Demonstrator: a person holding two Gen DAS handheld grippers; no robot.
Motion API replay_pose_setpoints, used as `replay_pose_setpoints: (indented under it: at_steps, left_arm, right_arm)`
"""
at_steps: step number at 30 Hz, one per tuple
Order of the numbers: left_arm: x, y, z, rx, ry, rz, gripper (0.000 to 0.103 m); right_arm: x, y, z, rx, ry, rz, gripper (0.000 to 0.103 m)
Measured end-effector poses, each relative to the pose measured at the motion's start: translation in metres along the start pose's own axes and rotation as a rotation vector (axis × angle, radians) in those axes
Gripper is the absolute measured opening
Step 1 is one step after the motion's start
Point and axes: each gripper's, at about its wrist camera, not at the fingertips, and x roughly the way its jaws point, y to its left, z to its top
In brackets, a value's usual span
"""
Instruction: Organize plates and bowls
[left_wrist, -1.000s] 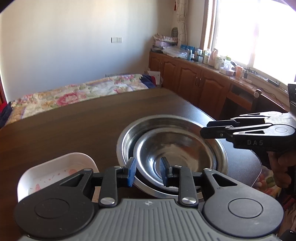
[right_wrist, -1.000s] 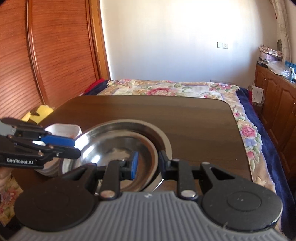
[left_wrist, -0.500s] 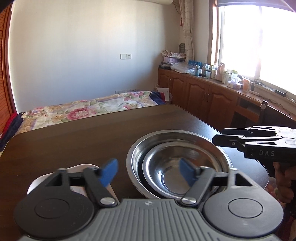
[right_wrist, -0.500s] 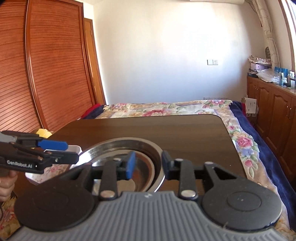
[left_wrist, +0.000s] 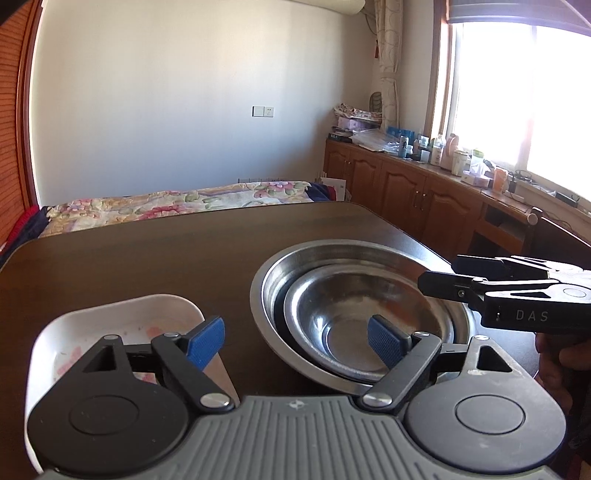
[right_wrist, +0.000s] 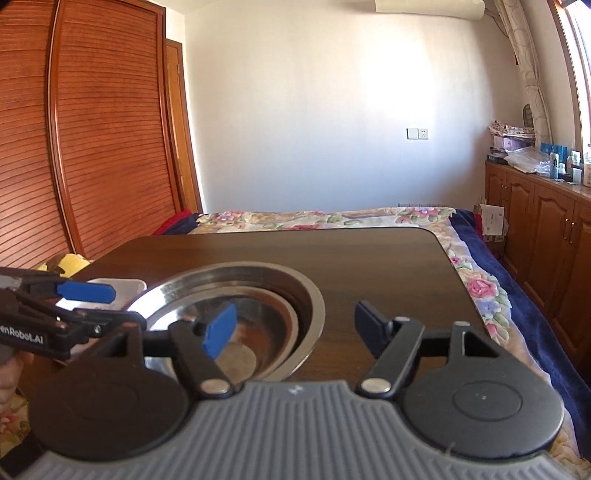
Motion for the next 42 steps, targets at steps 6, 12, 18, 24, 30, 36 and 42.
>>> replay_pose_setpoints:
  at_steps: [6, 12, 18, 24, 30, 36, 42]
  left_arm:
    - [0.001, 0.0, -0.004, -0.006, 0.001, -0.01, 0.084]
    - [0.008, 0.002, -0.002, -0.017, 0.013, -0.012, 0.064]
    - [0.012, 0.003, -0.005, -0.034, 0.03, -0.015, 0.053]
    - [0.012, 0.0, -0.003, -0.022, 0.029, -0.008, 0.049]
    - [0.012, -0.001, -0.003, -0.021, 0.027, 0.001, 0.047]
    - [0.011, -0.004, -0.005, -0.021, 0.024, 0.008, 0.043]
    - [0.009, -0.006, -0.006, -0.019, 0.026, 0.015, 0.042]
  right_arm:
    - [0.003, 0.003, -0.004, 0.01, 0.01, 0.017, 0.071]
    - [0.005, 0.005, -0.006, 0.015, 0.008, 0.026, 0.071]
    - [0.009, 0.003, -0.006, 0.029, 0.016, 0.031, 0.071]
    - [0.012, 0.004, -0.006, 0.03, 0.018, 0.032, 0.07]
    - [0.017, 0.001, -0.005, 0.042, 0.025, 0.034, 0.062]
    - [0.022, -0.003, -0.009, 0.077, 0.048, 0.058, 0.049]
    - [0.021, -0.008, -0.01, 0.117, 0.039, 0.071, 0.036]
